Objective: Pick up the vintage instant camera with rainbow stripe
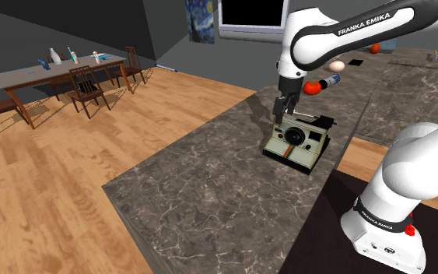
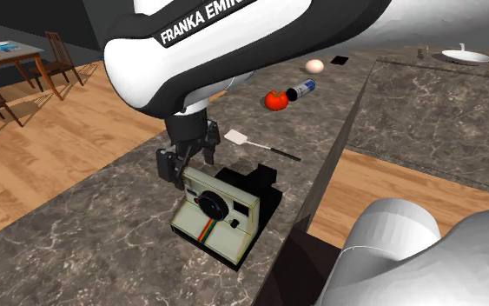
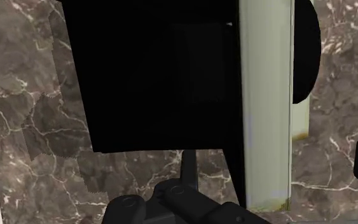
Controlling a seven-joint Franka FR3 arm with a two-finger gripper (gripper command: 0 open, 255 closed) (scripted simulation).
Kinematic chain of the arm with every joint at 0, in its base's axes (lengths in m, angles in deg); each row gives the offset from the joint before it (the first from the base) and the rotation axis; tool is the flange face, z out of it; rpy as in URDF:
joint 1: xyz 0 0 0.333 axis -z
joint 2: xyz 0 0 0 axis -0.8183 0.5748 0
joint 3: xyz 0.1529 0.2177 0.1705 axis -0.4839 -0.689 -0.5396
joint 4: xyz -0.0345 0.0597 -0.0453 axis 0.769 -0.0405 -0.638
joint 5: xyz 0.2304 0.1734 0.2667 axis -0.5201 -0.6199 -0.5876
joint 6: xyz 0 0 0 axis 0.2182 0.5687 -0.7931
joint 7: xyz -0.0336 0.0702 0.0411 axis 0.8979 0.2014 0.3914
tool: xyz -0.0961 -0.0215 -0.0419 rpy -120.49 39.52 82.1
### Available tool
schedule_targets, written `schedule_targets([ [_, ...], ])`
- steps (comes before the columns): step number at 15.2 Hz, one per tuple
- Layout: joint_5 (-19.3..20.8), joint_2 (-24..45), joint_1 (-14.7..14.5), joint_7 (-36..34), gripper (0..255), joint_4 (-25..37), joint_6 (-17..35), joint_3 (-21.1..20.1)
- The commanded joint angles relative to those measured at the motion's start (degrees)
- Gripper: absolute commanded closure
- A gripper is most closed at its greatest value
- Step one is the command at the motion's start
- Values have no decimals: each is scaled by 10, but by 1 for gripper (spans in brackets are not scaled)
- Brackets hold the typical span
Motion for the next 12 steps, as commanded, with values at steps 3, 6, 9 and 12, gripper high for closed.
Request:
schedule_targets([
  [3, 0, 12, 0, 0, 0, -24, 37, 0],
  [6, 0, 13, 0, 0, 255, -27, 41, 1],
  [9, 0, 13, 0, 0, 255, -28, 41, 0],
  [12, 0, 13, 0, 0, 255, -27, 41, 0],
])
